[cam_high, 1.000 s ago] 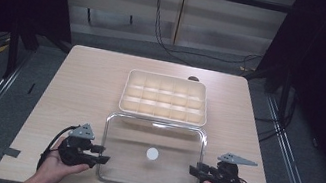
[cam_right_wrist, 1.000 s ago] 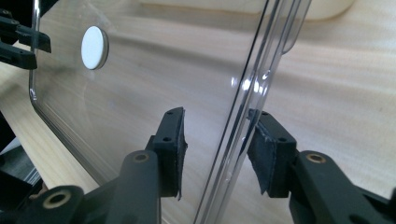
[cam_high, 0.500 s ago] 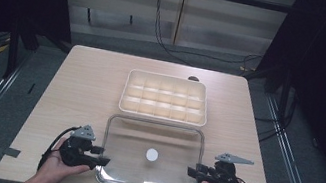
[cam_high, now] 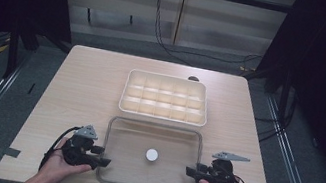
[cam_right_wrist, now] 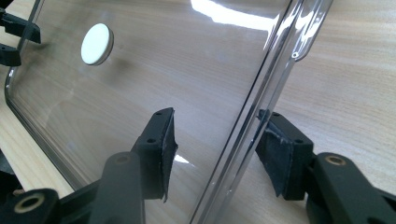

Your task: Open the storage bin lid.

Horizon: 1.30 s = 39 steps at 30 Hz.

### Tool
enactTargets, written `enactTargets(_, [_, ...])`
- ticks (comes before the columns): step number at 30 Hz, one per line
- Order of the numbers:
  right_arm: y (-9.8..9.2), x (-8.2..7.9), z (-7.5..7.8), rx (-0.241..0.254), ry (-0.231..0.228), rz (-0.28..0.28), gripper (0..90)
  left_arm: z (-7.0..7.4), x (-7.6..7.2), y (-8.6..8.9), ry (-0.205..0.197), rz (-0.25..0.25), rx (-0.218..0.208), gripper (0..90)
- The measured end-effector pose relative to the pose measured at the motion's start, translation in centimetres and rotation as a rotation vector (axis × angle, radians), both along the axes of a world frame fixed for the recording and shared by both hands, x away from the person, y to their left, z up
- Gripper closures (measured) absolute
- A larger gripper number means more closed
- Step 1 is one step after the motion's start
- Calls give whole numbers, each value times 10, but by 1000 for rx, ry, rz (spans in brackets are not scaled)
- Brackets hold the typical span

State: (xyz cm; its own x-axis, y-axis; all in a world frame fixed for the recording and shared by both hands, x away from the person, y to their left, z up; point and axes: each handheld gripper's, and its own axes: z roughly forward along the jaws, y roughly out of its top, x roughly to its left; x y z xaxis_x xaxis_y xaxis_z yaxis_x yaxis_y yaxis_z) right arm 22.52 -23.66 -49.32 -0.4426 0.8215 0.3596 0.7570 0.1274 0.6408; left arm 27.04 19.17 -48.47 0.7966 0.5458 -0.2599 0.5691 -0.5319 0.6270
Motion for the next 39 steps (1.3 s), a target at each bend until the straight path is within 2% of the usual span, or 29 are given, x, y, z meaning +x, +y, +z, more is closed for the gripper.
enactTargets(3, [0,0,0,-8,2,0,469,-1,0,-1,6,4,-1,458])
enactTargets(5, [0,1,-1,-14,6,-2,461,-1,1,-1,8,-3,13,455])
enactTargets(9, [1,0,-1,-53,14,-15,443,-2,2,-1,11,2,24,453])
enactTargets(13, [1,1,-2,-49,8,-24,440,-3,3,-3,15,4,23,453])
enactTargets(17, [2,1,-1,-101,-9,-49,434,-4,4,-5,15,8,21,451])
enactTargets(20, [2,2,-1,-93,-9,-55,428,-4,4,-5,17,7,23,447])
enactTargets(23, [2,3,-2,-84,-7,-58,415,-4,4,-6,11,7,29,435])
enactTargets(24, [2,3,-2,-86,-10,-58,416,-3,3,-6,-3,15,37,421])
enactTargets(25, [2,3,-1,-106,-20,-69,416,-2,3,-6,-13,17,41,412])
enactTargets(26, [1,3,0,-126,-33,-86,415,-2,4,-6,-17,26,21,407])
enactTargets(27, [-1,3,1,-114,-41,-88,411,0,4,-5,-10,21,12,391])
enactTargets(28, [-3,3,2,-86,-46,-86,406,1,4,-4,-26,23,10,384])
enactTargets(32, [-8,2,7,-28,-86,-80,371,6,5,-1,-51,49,-14,340])
enactTargets(39, [-14,-7,22,53,-189,-63,322,17,3,11,-97,89,-74,314])
